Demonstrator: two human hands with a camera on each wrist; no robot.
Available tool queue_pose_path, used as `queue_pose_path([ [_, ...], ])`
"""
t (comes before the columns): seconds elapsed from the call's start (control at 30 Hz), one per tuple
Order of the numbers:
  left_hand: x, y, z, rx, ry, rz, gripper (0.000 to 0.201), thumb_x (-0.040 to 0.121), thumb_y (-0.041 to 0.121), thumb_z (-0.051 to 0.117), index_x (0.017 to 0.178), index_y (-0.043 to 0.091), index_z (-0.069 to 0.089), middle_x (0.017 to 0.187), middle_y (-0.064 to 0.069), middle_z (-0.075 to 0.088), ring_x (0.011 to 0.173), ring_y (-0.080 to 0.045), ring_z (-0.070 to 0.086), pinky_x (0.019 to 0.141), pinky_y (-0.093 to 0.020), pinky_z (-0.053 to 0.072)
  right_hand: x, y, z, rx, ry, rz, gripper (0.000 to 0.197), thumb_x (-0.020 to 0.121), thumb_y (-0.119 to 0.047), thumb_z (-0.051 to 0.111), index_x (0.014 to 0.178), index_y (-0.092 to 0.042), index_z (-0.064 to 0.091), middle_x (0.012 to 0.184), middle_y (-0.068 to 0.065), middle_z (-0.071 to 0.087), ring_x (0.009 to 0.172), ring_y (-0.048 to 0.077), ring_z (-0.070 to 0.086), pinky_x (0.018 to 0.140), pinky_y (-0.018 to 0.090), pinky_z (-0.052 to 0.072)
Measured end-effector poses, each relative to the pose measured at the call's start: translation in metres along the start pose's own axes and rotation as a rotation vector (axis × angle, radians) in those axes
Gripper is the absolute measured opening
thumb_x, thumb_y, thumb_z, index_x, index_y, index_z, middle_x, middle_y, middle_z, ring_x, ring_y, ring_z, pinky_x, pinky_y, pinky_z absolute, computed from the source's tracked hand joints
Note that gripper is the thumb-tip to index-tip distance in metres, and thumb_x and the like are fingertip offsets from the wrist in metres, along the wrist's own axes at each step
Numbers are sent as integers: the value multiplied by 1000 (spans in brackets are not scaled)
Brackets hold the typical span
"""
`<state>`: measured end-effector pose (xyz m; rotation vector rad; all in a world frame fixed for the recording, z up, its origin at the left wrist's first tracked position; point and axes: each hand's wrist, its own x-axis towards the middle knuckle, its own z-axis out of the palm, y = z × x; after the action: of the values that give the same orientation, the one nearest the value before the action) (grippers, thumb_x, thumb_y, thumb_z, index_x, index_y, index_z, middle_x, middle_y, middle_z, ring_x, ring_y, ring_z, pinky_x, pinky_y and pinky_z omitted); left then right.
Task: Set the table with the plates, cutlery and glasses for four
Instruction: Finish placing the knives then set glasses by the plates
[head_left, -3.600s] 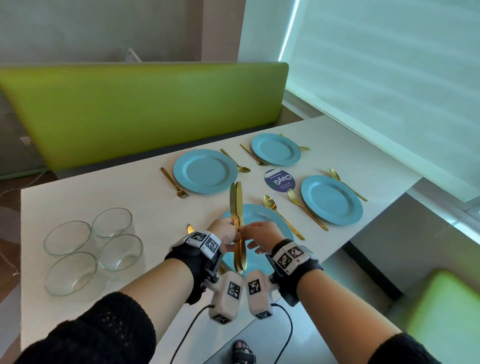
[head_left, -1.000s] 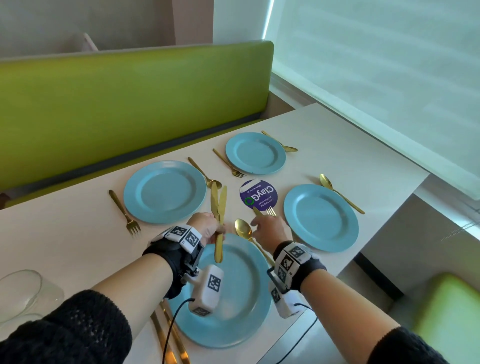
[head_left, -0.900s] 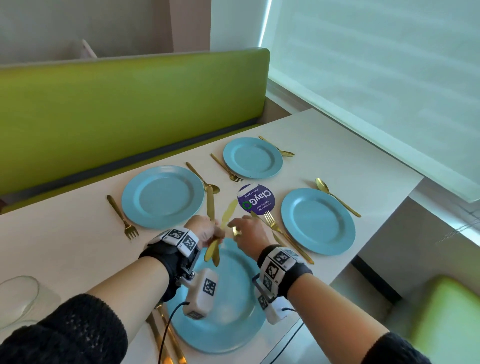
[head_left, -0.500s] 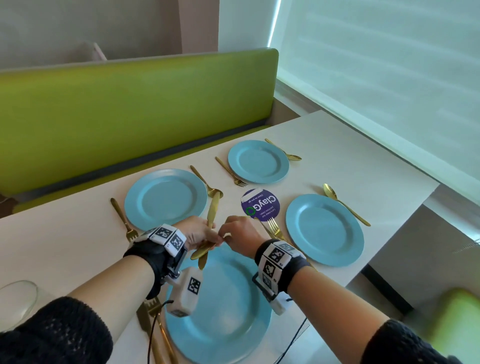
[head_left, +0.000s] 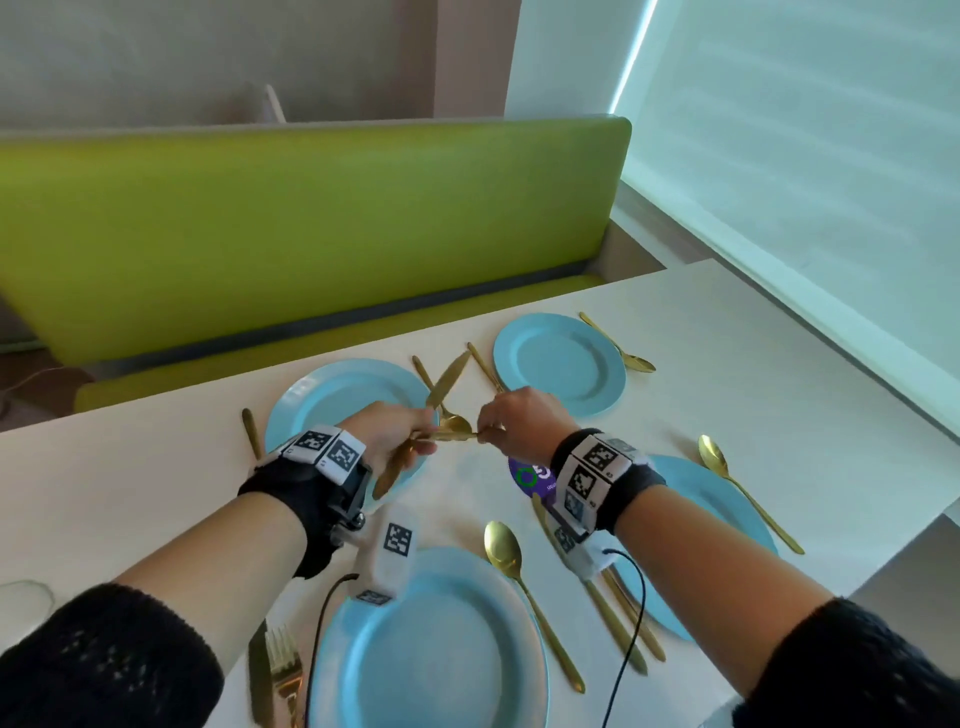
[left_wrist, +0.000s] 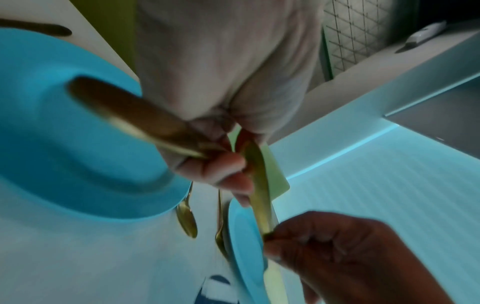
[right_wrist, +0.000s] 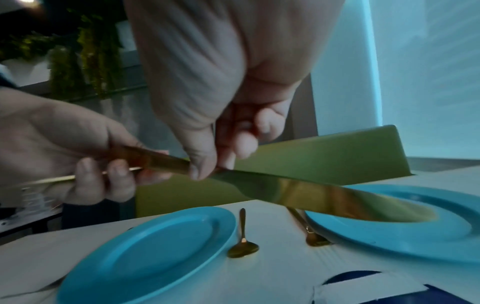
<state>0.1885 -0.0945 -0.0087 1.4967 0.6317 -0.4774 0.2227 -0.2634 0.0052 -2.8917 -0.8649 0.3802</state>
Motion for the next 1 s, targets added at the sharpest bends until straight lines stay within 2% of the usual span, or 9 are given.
queue_pose_path([
  [0.1,13,9,-14,-95,156,13,29,99,19,43,77,4,52,74,-8,60,54,-12,44,43,-20,33,22,14,6,41,5,126,19,90,-30,54,98,-25,71,98,3,69,96,24,62,79,35,53],
  [0.17,20,12,-23,-145,213,6,30,100,20,41,76,5,49,74,-8,60,55,-13,43,47,-22,31,38,20,13,117,10,230,18,89,-31,57,95,-22,71,96,4,69,92,25,63,79,35,55],
  [0.33,31,16,-36,-147,236,-22,24,99,13,44,77,5,48,73,-6,58,55,-12,42,47,-21,32,88,34,39,182,-28,463,25,84,-30,62,99,-12,70,98,6,69,90,24,64,77,31,55],
  [0.5,38,17,-43,-138,241,-47,19,98,5,39,82,3,50,73,-6,58,56,-12,42,49,-21,32,122,43,57,246,-33,644,13,84,-20,63,82,-9,56,82,6,56,78,25,57,67,27,45],
  [0.57,42,18,-46,-159,254,-53,13,98,2,36,96,2,49,73,-7,58,56,-13,42,50,-22,32,130,45,60,264,-27,672,10,84,-19,62,83,-10,58,81,6,56,75,25,55,66,27,46],
  [0.63,47,18,-48,-174,273,-47,21,97,0,34,114,4,46,72,-8,58,56,-14,44,51,-22,32,136,44,62,282,-34,680,10,84,-18,62,83,-9,58,81,7,56,79,27,59,67,27,46],
  [0.7,52,17,-50,-180,270,-46,28,97,-1,33,122,1,44,73,-8,59,57,-14,45,51,-23,33,141,44,63,309,-42,685,10,84,-17,63,81,-9,57,81,7,56,85,29,64,68,27,46],
  [0.87,64,16,-49,-185,279,-57,19,97,-2,32,110,4,43,72,-10,60,57,-15,46,51,-24,34,151,45,64,362,-8,695,17,86,-16,61,96,-3,66,87,11,63,91,30,66,73,30,51],
  [1.0,72,16,-47,-188,291,-73,14,97,-2,33,104,3,43,71,-10,60,57,-16,47,51,-24,35,154,47,60,367,18,697,17,87,-11,55,97,-2,65,93,13,65,83,30,62,74,32,50],
])
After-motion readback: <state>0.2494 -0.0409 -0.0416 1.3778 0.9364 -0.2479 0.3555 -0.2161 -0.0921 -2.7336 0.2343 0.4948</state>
